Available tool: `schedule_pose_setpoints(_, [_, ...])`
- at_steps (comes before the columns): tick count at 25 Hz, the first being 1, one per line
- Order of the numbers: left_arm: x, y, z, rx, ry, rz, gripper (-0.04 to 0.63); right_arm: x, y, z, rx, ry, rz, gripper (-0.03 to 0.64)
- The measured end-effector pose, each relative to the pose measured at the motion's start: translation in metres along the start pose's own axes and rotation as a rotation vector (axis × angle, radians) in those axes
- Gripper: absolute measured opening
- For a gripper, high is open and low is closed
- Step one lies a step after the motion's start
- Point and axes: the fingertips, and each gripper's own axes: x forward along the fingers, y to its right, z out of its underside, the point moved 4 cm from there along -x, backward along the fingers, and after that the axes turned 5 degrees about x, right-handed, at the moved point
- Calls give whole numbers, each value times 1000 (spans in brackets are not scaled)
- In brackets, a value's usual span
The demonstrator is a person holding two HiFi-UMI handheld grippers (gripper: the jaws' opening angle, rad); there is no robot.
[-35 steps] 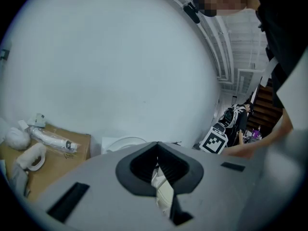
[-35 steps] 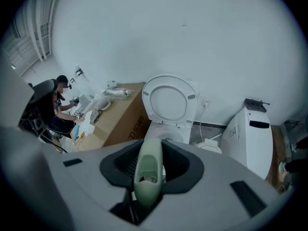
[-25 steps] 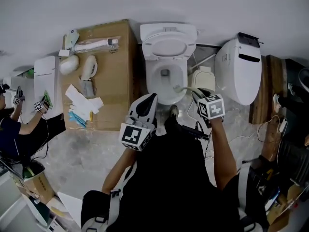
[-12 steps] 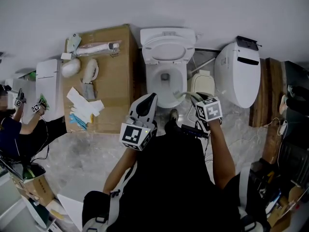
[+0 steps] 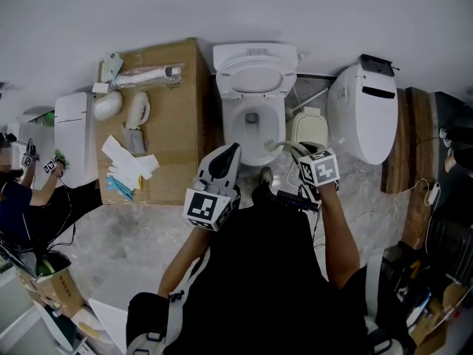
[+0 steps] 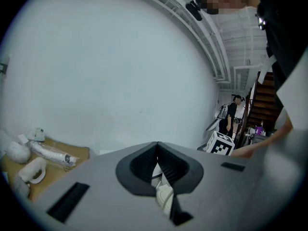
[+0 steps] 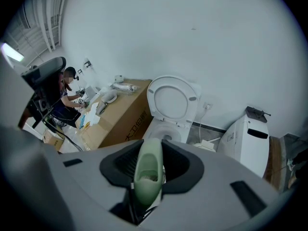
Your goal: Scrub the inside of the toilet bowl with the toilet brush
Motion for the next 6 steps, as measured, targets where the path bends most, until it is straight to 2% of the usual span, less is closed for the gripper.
schedule_pose_setpoints(6, [2, 0, -1, -5, 4, -2, 8, -1, 1, -1, -3, -1, 2, 126])
